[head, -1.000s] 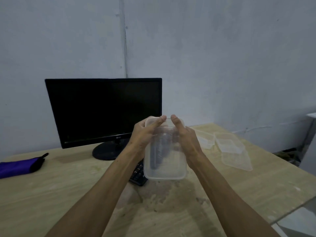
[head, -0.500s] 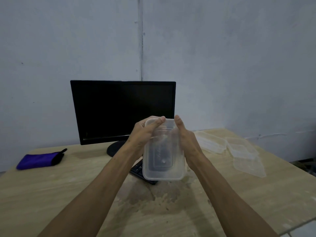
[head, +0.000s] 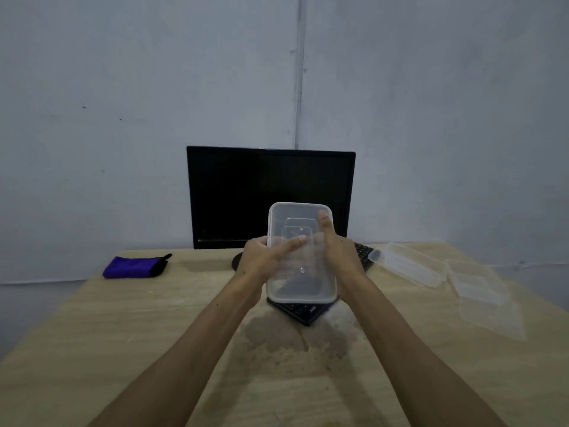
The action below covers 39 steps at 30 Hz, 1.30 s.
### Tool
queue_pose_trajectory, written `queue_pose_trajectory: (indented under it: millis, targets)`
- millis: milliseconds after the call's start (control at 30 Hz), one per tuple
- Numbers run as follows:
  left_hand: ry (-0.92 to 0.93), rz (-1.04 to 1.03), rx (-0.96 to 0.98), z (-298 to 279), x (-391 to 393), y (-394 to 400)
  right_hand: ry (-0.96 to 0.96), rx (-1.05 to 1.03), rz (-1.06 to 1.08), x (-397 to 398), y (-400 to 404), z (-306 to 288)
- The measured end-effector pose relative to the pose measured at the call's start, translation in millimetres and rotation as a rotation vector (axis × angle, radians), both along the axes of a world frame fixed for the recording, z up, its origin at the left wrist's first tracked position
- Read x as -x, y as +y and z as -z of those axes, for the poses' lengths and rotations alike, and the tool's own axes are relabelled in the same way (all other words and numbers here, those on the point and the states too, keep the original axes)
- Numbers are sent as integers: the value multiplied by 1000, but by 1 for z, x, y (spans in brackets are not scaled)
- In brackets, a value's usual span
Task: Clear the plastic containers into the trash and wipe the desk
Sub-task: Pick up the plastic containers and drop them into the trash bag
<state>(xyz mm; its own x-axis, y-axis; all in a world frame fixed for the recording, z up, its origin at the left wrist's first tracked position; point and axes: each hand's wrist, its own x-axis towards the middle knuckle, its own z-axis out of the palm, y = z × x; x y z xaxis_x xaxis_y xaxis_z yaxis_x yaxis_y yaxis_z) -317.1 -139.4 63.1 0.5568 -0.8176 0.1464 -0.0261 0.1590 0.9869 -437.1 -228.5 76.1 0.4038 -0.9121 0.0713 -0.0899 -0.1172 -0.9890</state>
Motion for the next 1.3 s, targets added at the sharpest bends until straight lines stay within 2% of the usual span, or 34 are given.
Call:
queue_pose_trajectory:
  millis: [100,200,267,400,467,600,767,900,967,1100,1167,1300]
  targets:
    - [62,-114,31,-9,-9,15,48,21,-90,-10,18,2]
    - [107,-172,22,-19,-26,30,97,126,-118,-21,39,7]
    - [108,-140,4,-19,-30,40,84,157,-75,-27,46,6]
    - [34,-52,-80,-9,-21,59,14,71,-44,-35,49,3]
    - [11,-131,-39,-7,-21,63,26,92,-30,-39,54,3]
    - [80,-277,50,-14,-32,65,8,142,-82,-46,70,-1]
    - [89,-301,52,-15,-43,67,38,170,-98,-54,84,1]
    - [242,-274,61,-13,-52,80,36,-4,-428,-53,87,2]
    - [279,-229,36,-14,-59,87,34,-5,-521,-49,86,6]
    - [200,42,-68,-19,-71,102,-21,-59,-527,-45,80,8]
    - [199,158,-42,-23,-75,109,-75,-113,-520,-45,80,5]
    - [180,187,7,-22,-78,113,-155,-142,-503,-48,86,3]
